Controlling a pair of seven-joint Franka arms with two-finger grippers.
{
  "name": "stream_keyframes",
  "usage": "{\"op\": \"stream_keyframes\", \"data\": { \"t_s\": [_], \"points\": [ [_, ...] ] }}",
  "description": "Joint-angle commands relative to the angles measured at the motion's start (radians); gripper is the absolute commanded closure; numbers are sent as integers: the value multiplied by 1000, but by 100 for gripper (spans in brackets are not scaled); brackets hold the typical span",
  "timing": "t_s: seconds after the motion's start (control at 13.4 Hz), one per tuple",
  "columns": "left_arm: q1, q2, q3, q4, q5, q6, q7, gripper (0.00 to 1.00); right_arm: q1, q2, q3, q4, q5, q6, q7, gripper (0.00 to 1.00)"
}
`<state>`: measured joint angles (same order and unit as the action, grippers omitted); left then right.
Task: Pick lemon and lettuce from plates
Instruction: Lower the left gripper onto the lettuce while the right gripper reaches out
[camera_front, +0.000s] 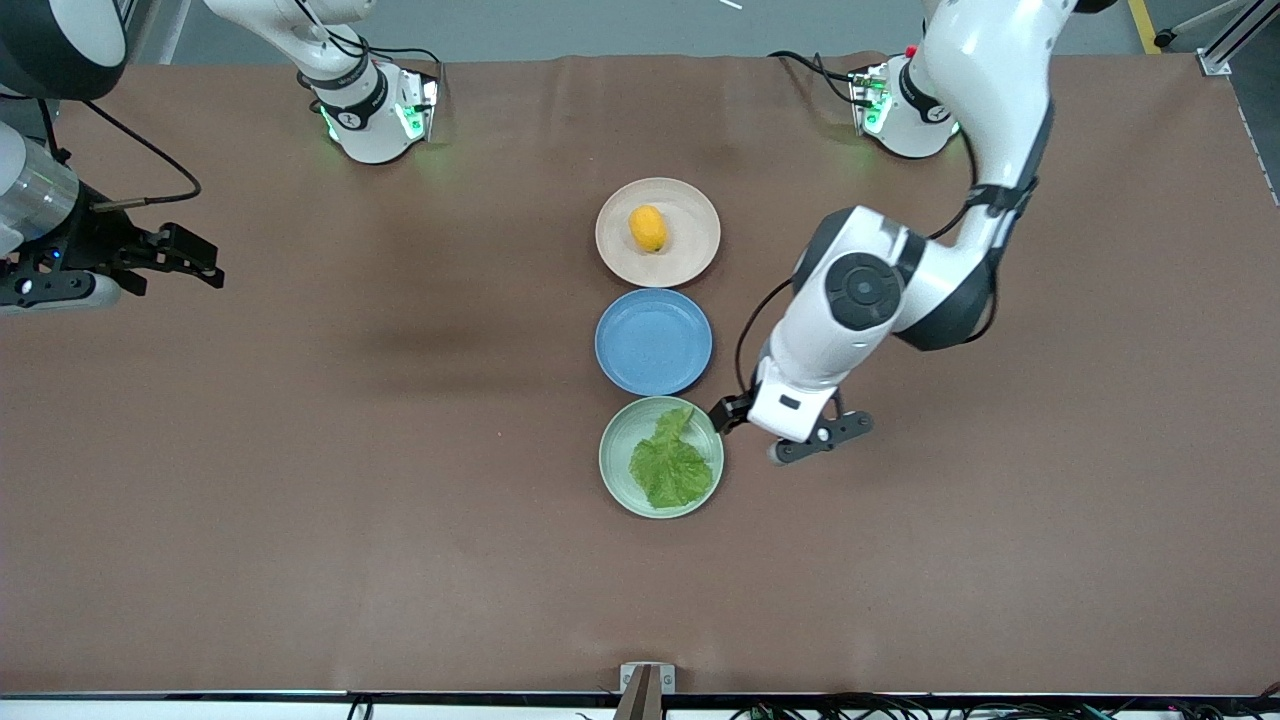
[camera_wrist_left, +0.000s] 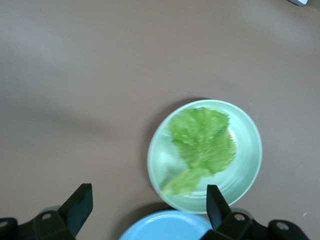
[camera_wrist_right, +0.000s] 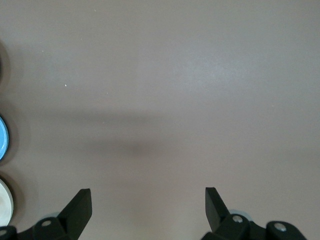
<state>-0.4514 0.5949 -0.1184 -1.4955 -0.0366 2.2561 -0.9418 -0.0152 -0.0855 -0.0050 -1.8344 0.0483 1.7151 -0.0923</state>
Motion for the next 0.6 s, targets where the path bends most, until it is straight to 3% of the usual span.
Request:
{"op": "stream_keyframes", "data": {
  "t_s": [0.0,0.15,0.37,0.52],
  "points": [
    [-35,80,6,34,-2,124,-125,0,-25,39,16,23,19,-3,-3,0],
    [-68,124,6,34,-9,204,-137,0,-12,154,19,79,24,-26,-6,0],
    [-92,189,11,34,-5,278,-155,0,72,148,33,51,25,-74,19,0],
    [-92,210,11,34,-3,309,-155,0,135,135,34,11,88,-69,58,0]
  ]
}}
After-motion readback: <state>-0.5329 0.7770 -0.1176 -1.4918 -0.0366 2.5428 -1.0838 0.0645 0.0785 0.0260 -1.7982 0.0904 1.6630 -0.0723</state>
